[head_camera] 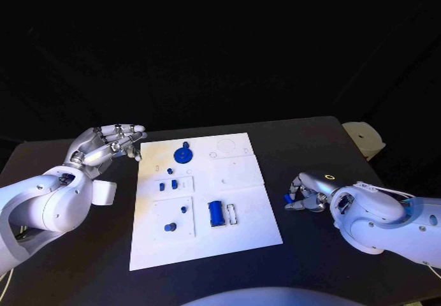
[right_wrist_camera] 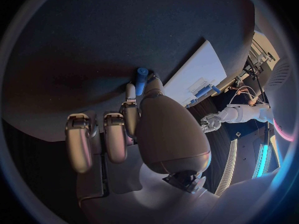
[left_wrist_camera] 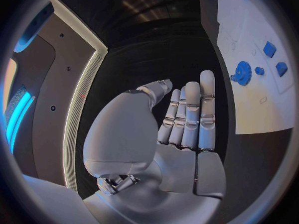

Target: Assemble the parts on the task board

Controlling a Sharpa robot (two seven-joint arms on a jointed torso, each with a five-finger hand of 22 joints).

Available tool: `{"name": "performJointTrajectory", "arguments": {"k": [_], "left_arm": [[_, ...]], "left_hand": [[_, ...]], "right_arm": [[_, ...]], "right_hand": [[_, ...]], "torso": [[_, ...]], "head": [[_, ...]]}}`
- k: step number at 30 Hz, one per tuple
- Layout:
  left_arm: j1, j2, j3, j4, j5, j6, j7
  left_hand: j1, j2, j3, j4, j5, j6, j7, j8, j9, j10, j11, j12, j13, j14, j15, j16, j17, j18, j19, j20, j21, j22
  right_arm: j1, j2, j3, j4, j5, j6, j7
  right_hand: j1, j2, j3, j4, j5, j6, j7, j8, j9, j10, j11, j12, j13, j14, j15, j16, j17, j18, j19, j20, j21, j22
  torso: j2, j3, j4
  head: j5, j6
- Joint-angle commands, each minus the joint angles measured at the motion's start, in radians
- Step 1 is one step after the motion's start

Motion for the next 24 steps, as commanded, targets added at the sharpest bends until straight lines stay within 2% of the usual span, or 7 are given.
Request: {"name": "performJointTrajectory", "arguments": {"k": [1,9,13,15,18,21,24], "left_arm": [[0.0,0.0,0.001,0.003,0.003,0.014,0.008],[0.0,-0.001,0.001,0.004,0.003,0.013,0.007],[0.0,-0.002,0.0,0.004,0.003,0.013,0.006],[0.0,-0.002,0.0,0.004,0.003,0.012,0.006],[0.0,-0.002,0.0,0.004,0.003,0.012,0.006],[0.0,-0.002,0.0,0.004,0.003,0.011,0.005],[0.0,-0.002,0.0,0.005,0.003,0.01,0.005]], "left_hand": [[0.0,0.007,0.002,0.006,0.005,-0.006,0.002,0.003,-0.002,-0.006,0.002,0.003,0.001,-0.006,-0.002,0.005,-0.001,0.007,0.0,0.008,-0.003,-0.001],[0.0,0.007,0.002,0.006,0.005,-0.006,0.002,0.004,-0.002,-0.007,0.002,0.005,0.001,-0.006,-0.003,0.006,-0.001,0.007,0.0,0.008,-0.004,-0.001],[0.001,0.007,0.002,0.005,0.005,-0.006,0.002,0.004,-0.002,-0.007,0.001,0.005,0.001,-0.006,-0.003,0.006,-0.001,0.007,0.0,0.007,-0.004,-0.001],[0.001,0.007,0.002,0.005,0.005,-0.006,0.002,0.004,-0.002,-0.007,0.001,0.005,0.001,-0.006,-0.003,0.006,-0.001,0.007,0.0,0.007,-0.004,-0.001],[0.005,0.008,0.005,0.003,0.006,-0.007,0.002,0.005,-0.002,-0.008,0.001,0.007,0.001,-0.007,-0.003,0.006,-0.002,0.007,0.0,0.007,-0.004,-0.001],[0.005,0.008,0.005,0.003,0.006,-0.007,0.002,0.005,-0.002,-0.008,0.001,0.007,0.001,-0.007,-0.003,0.006,-0.002,0.007,0.0,0.007,-0.004,-0.001],[0.006,0.009,0.006,0.002,0.007,-0.007,0.002,0.006,-0.002,-0.009,0.001,0.008,0.001,-0.007,-0.003,0.006,-0.002,0.007,0.001,0.007,-0.004,-0.001]], "right_arm": [[-0.013,0.007,-0.008,-0.011,-0.004,0.055,-0.005],[-0.015,0.011,-0.008,-0.015,-0.025,0.058,-0.007],[-0.015,0.011,-0.008,-0.014,-0.025,0.05,-0.008],[-0.015,0.011,-0.008,-0.011,-0.018,0.04,-0.009],[-0.015,0.01,-0.008,-0.005,-0.002,0.021,-0.009],[-0.015,0.007,-0.008,0.004,0.015,-0.001,-0.01],[-0.015,0.001,-0.008,0.014,0.028,-0.015,-0.011]], "right_hand": [[0.193,0.161,0.031,-0.003,-0.011,0.009,-0.001,-0.018,-0.053,0.014,-0.014,0.004,-0.115,0.091,-0.006,0.003,0.22,-0.007,0.105,-0.003,0.004,0.263],[0.277,0.129,0.171,-0.017,-0.032,0.01,0.005,-0.024,-0.051,0.015,-0.01,0.004,-0.114,0.093,-0.004,0.01,0.233,-0.007,0.105,-0.003,0.004,0.263],[0.266,0.064,0.348,0.001,-0.024,0.017,0.011,-0.022,-0.045,0.02,-0.008,0.012,-0.108,0.095,0.001,0.013,0.238,-0.007,0.105,0.001,0.004,0.263],[0.24,0.037,0.441,0.005,-0.028,0.021,0.013,-0.022,-0.044,0.022,-0.009,0.015,-0.106,0.095,0.003,0.013,0.239,-0.007,0.105,0.001,0.004,0.263],[0.087,-0.087,0.75,-0.034,-0.036,0.029,0.01,-0.004,-0.021,0.034,-0.007,0.034,-0.094,0.096,0.001,0.016,0.244,-0.007,0.105,0.003,0.004,0.263],[-0.015,-0.121,0.875,-0.097,-0.04,0.025,0.009,0.014,0.0,0.038,-0.007,0.04,-0.089,0.096,0.001,0.016,0.246,-0.007,0.105,0.003,0.004,0.263],[-0.072,-0.126,0.925,-0.137,-0.039,0.023,0.008,0.025,0.014,0.041,-0.008,0.043,-0.086,0.096,0.0,0.016,0.245,-0.007,0.105,0.002,0.004,0.263]], "torso": [[0.0,-0.0005,-0.0004],[0.0,-0.0013,0.0002],[-0.001,-0.0017,-0.0008],[-0.001,-0.002,-0.0006],[-0.001,-0.0014,-0.0001],[-0.001,-0.0012,0.0001],[-0.001,-0.002,-0.0001]], "head": [[0.0,-0.002],[-0.002,-0.006],[-0.002,-0.009],[-0.001,-0.011],[0.0,-0.011],[0.001,-0.011],[0.0,-0.009]]}}
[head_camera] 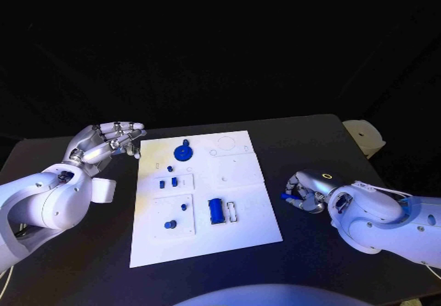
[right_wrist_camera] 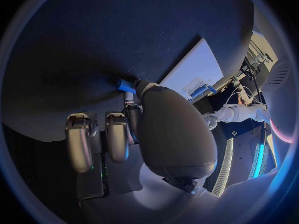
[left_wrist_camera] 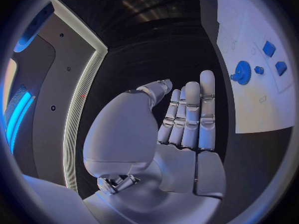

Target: Assemble the parts on the task board

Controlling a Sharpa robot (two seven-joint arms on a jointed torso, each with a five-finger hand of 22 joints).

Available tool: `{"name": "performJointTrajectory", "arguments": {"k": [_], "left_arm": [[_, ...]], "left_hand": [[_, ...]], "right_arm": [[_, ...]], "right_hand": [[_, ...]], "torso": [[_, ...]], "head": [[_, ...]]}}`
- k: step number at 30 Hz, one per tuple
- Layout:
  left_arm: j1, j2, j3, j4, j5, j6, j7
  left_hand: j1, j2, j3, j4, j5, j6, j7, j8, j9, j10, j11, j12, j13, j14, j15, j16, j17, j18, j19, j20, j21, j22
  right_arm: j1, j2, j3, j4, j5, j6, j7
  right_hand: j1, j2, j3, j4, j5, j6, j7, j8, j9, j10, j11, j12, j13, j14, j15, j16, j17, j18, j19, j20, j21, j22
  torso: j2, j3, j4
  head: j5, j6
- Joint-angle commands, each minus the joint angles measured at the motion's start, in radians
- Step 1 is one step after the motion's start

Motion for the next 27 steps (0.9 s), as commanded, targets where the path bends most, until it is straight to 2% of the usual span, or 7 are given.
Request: {"name": "performJointTrajectory", "arguments": {"k": [1,7,12,16,17,22,27], "left_arm": [[0.0,0.001,0.001,0.003,0.003,0.011,0.006],[0.0,0.002,0.001,0.003,0.003,0.01,0.005],[0.0,0.004,0.001,0.003,0.003,0.009,0.005],[0.0,0.007,0.001,0.002,0.003,0.01,0.005],[0.0,0.008,0.001,0.002,0.003,0.011,0.005],[0.0,0.011,0.001,0.002,0.003,0.012,0.004],[0.0,0.013,0.001,0.003,0.003,0.012,0.004]], "left_hand": [[0.006,0.009,0.006,0.002,0.007,-0.007,0.002,0.006,-0.001,-0.009,0.001,0.008,0.002,-0.007,-0.003,0.006,-0.001,0.007,0.0,0.007,-0.004,-0.001],[0.006,0.009,0.006,0.002,0.007,-0.007,0.002,0.006,-0.001,-0.009,0.001,0.008,0.002,-0.007,-0.003,0.006,-0.001,0.007,0.0,0.007,-0.004,-0.001],[0.006,0.009,0.006,0.002,0.007,-0.007,0.002,0.006,-0.001,-0.009,0.001,0.008,0.002,-0.007,-0.003,0.006,-0.001,0.007,0.0,0.007,-0.004,-0.001],[0.006,0.009,0.006,0.002,0.007,-0.007,0.002,0.006,-0.001,-0.009,0.001,0.008,0.002,-0.007,-0.003,0.006,-0.001,0.007,0.0,0.007,-0.004,-0.001],[0.006,0.009,0.006,0.002,0.007,-0.007,0.002,0.006,-0.001,-0.009,0.001,0.008,0.002,-0.007,-0.003,0.006,-0.001,0.007,0.0,0.007,-0.004,-0.001],[0.006,0.009,0.006,0.002,0.007,-0.007,0.002,0.006,-0.001,-0.009,0.001,0.008,0.002,-0.007,-0.003,0.006,-0.001,0.007,0.0,0.007,-0.004,-0.001],[0.007,0.009,0.007,0.001,0.006,-0.008,0.002,0.007,-0.001,-0.01,0.002,0.01,0.001,-0.008,-0.003,0.007,-0.002,0.007,0.001,0.007,-0.004,-0.001]], "right_arm": [[-0.007,-0.006,-0.006,0.004,0.038,0.005,-0.029],[0.004,-0.021,-0.006,0.029,0.068,-0.017,-0.03],[0.031,-0.03,-0.006,0.069,0.1,-0.051,-0.029],[0.056,-0.021,-0.006,0.105,0.138,-0.087,-0.024],[0.061,-0.012,-0.006,0.115,0.154,-0.097,-0.022],[0.069,0.041,-0.006,0.121,0.221,-0.109,-0.018],[0.06,0.106,-0.006,0.106,0.268,-0.111,-0.018]], "right_hand": [[-0.056,0.002,0.221,-0.206,0.0,0.009,-0.007,0.034,0.027,0.004,0.006,0.006,0.115,0.1,0.004,0.006,0.244,-0.007,0.105,0.003,0.004,0.263],[-0.087,0.001,0.242,-0.227,0.003,0.008,-0.008,0.04,0.035,0.006,0.006,0.008,0.116,0.1,0.004,0.006,0.245,-0.007,0.105,0.002,0.004,0.263],[-0.103,-0.003,0.245,-0.234,0.002,0.008,-0.008,0.044,0.038,0.007,0.005,0.01,0.118,0.1,0.003,0.007,0.245,-0.007,0.105,0.002,0.004,0.263],[-0.136,-0.013,0.238,-0.238,-0.022,0.007,-0.012,0.051,0.046,0.009,0.003,0.013,0.12,0.1,0.002,0.007,0.245,-0.007,0.105,0.001,0.004,0.263],[-0.146,-0.017,0.234,-0.24,-0.034,0.008,-0.014,0.055,0.049,0.01,0.002,0.015,0.121,0.1,0.001,0.007,0.246,-0.007,0.105,0.0,0.004,0.263],[-0.165,-0.029,0.221,-0.242,-0.054,0.006,-0.018,0.061,0.054,0.008,-0.001,0.008,0.118,0.1,-0.002,0.006,0.244,-0.007,0.105,-0.001,0.004,0.263],[-0.175,-0.033,0.214,-0.241,-0.06,0.007,-0.021,0.066,0.057,0.006,-0.003,0.001,0.115,0.099,-0.003,0.005,0.243,-0.007,0.105,-0.003,0.004,0.263]], "torso": [[0.0,-0.001,0.0003],[0.0,0.0001,0.0006],[-0.001,-0.0009,-0.0002],[-0.002,-0.0024,0.0013],[-0.001,-0.0017,0.0012],[0.001,-0.0011,0.0032],[0.001,-0.002,0.0021]], "head": [[-0.001,0.001],[0.001,0.003],[0.001,0.005],[0.002,0.006],[0.007,0.005],[0.013,0.007],[0.024,0.005]]}}
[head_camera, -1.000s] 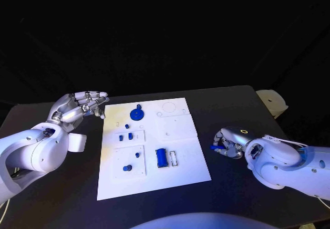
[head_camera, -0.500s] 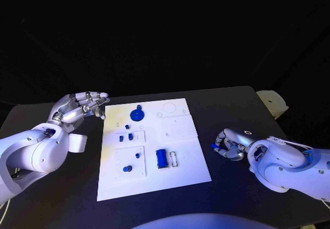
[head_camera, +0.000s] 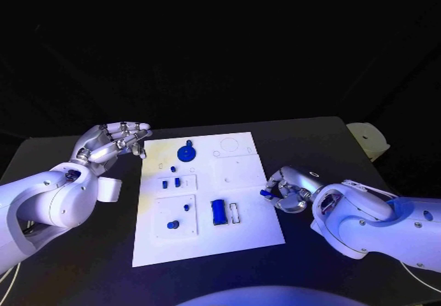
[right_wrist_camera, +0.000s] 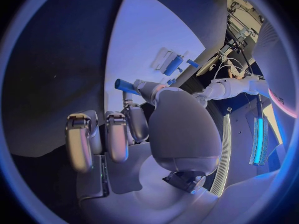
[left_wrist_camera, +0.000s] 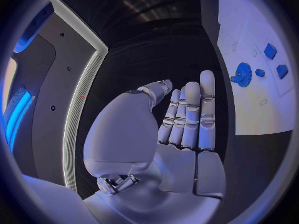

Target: Assemble the parts on the task board

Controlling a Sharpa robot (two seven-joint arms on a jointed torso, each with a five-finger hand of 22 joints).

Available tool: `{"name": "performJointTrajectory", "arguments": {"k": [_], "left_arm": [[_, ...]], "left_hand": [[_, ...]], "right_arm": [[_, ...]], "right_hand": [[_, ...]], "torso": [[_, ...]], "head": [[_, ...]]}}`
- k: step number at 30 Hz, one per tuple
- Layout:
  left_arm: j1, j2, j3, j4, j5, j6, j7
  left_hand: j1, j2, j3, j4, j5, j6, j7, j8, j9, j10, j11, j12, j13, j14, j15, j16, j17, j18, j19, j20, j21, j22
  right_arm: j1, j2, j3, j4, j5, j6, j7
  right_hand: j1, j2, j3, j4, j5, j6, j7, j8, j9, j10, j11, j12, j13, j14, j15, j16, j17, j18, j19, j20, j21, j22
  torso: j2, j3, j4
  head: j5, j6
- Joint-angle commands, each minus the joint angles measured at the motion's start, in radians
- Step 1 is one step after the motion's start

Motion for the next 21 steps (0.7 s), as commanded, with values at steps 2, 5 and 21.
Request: {"name": "performJointTrajectory", "arguments": {"k": [2,5,21], "left_arm": [[0.0,0.004,0.001,0.004,0.003,0.012,0.005],[0.0,0.004,0.001,0.005,0.003,0.013,0.005],[0.0,0.004,0.001,0.008,0.003,0.013,0.005]], "left_hand": [[0.003,0.005,0.007,0.001,0.006,-0.008,0.002,0.003,-0.002,-0.007,-0.002,0.005,0.002,-0.004,0.0,0.003,-0.001,0.007,0.001,0.007,-0.004,-0.001],[0.003,0.005,0.007,0.001,0.006,-0.008,0.002,0.003,-0.002,-0.007,-0.002,0.005,0.001,-0.004,0.0,0.003,-0.001,0.007,0.001,0.007,-0.004,-0.001],[0.003,0.005,0.007,0.001,0.006,-0.008,0.002,0.003,-0.002,-0.007,-0.002,0.005,0.001,-0.004,0.0,0.003,-0.001,0.007,0.001,0.007,-0.004,-0.001]], "right_arm": [[-0.014,0.042,0.0,-0.011,0.086,-0.021,0.0],[-0.026,0.076,0.0,-0.019,0.102,-0.022,-0.001],[-0.043,0.17,0.0,-0.043,0.13,-0.031,-0.007]], "right_hand": [[-0.013,-0.002,0.016,-0.023,-0.006,0.012,-0.018,0.067,0.06,0.007,-0.007,-0.005,0.125,0.099,-0.004,0.001,0.243,-0.007,0.105,-0.003,0.004,0.263],[-0.022,-0.004,0.01,-0.019,-0.007,0.013,-0.019,0.07,0.062,0.008,-0.009,-0.003,0.126,0.099,-0.005,0.001,0.243,-0.007,0.105,-0.004,0.004,0.263],[-0.072,-0.011,-0.036,0.009,0.02,0.024,-0.028,0.086,0.068,0.018,-0.016,0.022,0.138,0.101,-0.011,0.005,0.25,-0.007,0.105,-0.011,0.004,0.263]], "torso": [[0.001,-0.0006,0.0004],[0.001,0.0004,-0.0001],[0.001,0.0028,-0.0018]], "head": [[0.006,0.0],[0.01,-0.001],[0.02,-0.004]]}}
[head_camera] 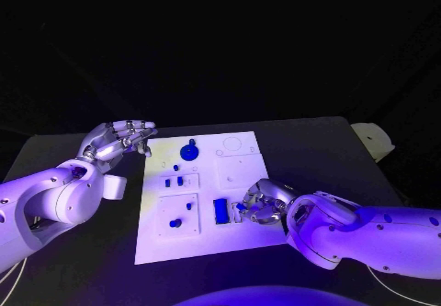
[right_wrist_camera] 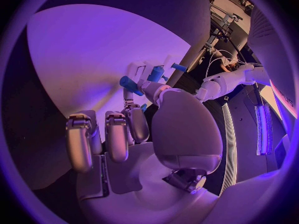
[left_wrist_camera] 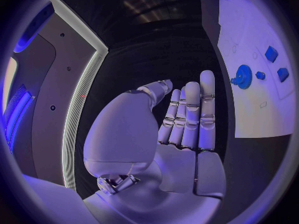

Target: Assemble the parts on the task board

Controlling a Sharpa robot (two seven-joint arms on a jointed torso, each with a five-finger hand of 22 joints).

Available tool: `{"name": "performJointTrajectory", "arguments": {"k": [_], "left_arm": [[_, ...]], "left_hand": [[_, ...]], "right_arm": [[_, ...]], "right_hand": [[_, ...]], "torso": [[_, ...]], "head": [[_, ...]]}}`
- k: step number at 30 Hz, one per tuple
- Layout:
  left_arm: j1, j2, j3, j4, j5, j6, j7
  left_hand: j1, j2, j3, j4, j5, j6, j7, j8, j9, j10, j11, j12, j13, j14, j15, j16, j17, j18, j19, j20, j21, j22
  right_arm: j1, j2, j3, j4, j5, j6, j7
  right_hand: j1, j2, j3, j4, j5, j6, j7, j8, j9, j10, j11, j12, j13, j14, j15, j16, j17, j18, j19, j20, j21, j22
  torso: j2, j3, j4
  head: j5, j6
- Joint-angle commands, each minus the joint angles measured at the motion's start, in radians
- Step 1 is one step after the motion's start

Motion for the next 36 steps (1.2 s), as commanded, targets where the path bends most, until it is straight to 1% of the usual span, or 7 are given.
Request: {"name": "performJointTrajectory", "arguments": {"k": [1,3,5,12,14,22,36], "left_arm": [[0.0,0.002,0.001,0.004,0.003,0.013,0.006],[0.0,0.001,0.001,0.004,0.003,0.013,0.005],[0.0,0.001,0.001,0.004,0.003,0.013,0.005],[0.0,0.0,0.001,0.005,0.003,0.014,0.005],[0.0,-0.001,0.001,0.005,0.003,0.014,0.004],[0.0,-0.004,0.001,0.007,0.003,0.014,0.003],[0.001,-0.006,0.001,0.009,0.003,0.014,0.002]], "left_hand": [[0.003,0.005,0.007,0.001,0.006,-0.008,0.002,0.003,-0.002,-0.007,-0.002,0.005,0.002,-0.004,0.0,0.003,-0.001,0.007,0.001,0.007,-0.004,-0.001],[0.003,0.005,0.007,0.001,0.006,-0.008,0.002,0.003,-0.002,-0.007,-0.002,0.005,0.002,-0.004,0.0,0.003,-0.001,0.007,0.001,0.007,-0.004,-0.001],[0.003,0.005,0.007,0.001,0.006,-0.008,0.002,0.003,-0.002,-0.007,-0.002,0.005,0.002,-0.004,0.0,0.003,-0.001,0.007,0.001,0.007,-0.004,-0.001],[0.003,0.005,0.007,0.001,0.006,-0.008,0.002,0.003,-0.002,-0.007,-0.002,0.005,0.002,-0.004,0.0,0.003,-0.001,0.007,0.001,0.007,-0.004,-0.001],[0.003,0.005,0.007,0.001,0.006,-0.008,0.002,0.003,-0.002,-0.007,-0.002,0.005,0.002,-0.004,0.0,0.003,-0.001,0.007,0.001,0.007,-0.004,-0.001],[0.003,0.005,0.007,0.001,0.006,-0.008,0.002,0.003,-0.002,-0.007,-0.002,0.005,0.002,-0.004,0.0,0.003,-0.001,0.007,0.001,0.007,-0.004,-0.001],[0.002,0.005,0.008,0.002,0.006,-0.009,0.003,0.005,-0.002,-0.01,-0.002,0.008,0.001,-0.005,0.001,0.004,-0.002,0.007,0.001,0.007,-0.004,-0.001]], "right_arm": [[-0.002,0.006,0.0,-0.002,0.014,-0.006,-0.005],[-0.002,0.009,0.0,-0.002,0.015,-0.007,-0.005],[-0.002,0.012,0.0,-0.003,0.015,-0.007,-0.005],[-0.002,0.016,0.0,-0.009,0.012,0.022,-0.009],[-0.002,0.017,0.0,-0.012,0.0,0.034,-0.011],[-0.002,0.021,0.0,-0.023,-0.045,0.067,-0.016],[-0.002,0.038,0.0,-0.039,-0.066,0.071,-0.019]], "right_hand": [[-0.013,0.001,-0.01,0.005,0.005,0.025,-0.028,0.038,0.066,0.021,-0.006,0.009,0.139,0.104,-0.007,0.005,0.25,-0.007,0.105,-0.011,0.004,0.263],[-0.02,0.001,-0.018,0.01,0.018,0.026,-0.029,0.039,0.066,0.022,-0.007,0.011,0.141,0.105,-0.008,0.006,0.251,-0.007,0.105,-0.012,0.004,0.263],[-0.03,0.001,-0.035,0.018,0.054,0.028,-0.031,0.042,0.066,0.024,-0.008,0.017,0.144,0.105,-0.009,0.007,0.252,-0.007,0.105,-0.013,0.004,0.263],[-0.062,-0.002,-0.072,0.047,0.057,0.036,-0.032,0.047,0.064,0.03,-0.009,0.034,0.153,0.106,-0.01,0.01,0.257,-0.007,0.105,-0.014,0.004,0.263],[-0.074,-0.007,-0.095,0.06,0.073,0.039,-0.033,0.048,0.063,0.031,-0.01,0.038,0.156,0.106,-0.011,0.01,0.258,-0.007,0.105,-0.015,0.004,0.263],[-0.097,-0.017,-0.145,0.093,0.064,0.043,-0.033,0.049,0.058,0.033,-0.01,0.042,0.159,0.106,-0.011,0.009,0.257,-0.007,0.105,-0.016,0.004,0.263],[-0.102,-0.015,-0.158,0.106,0.061,0.043,-0.033,0.048,0.055,0.032,-0.01,0.04,0.159,0.106,-0.011,0.009,0.256,-0.007,0.105,-0.016,0.004,0.263]], "torso": [[0.0,0.0005,0.0006],[0.001,0.0005,0.0009],[0.001,0.0002,0.0001],[0.0,0.0001,0.0004],[0.0,-0.0003,-0.0001],[-0.001,-0.0004,0.0002],[0.0,-0.0004,-0.0001]], "head": [[0.002,-0.002],[0.002,-0.002],[0.004,-0.004],[0.005,-0.007],[0.006,-0.009],[0.008,-0.011],[0.009,-0.013]]}}
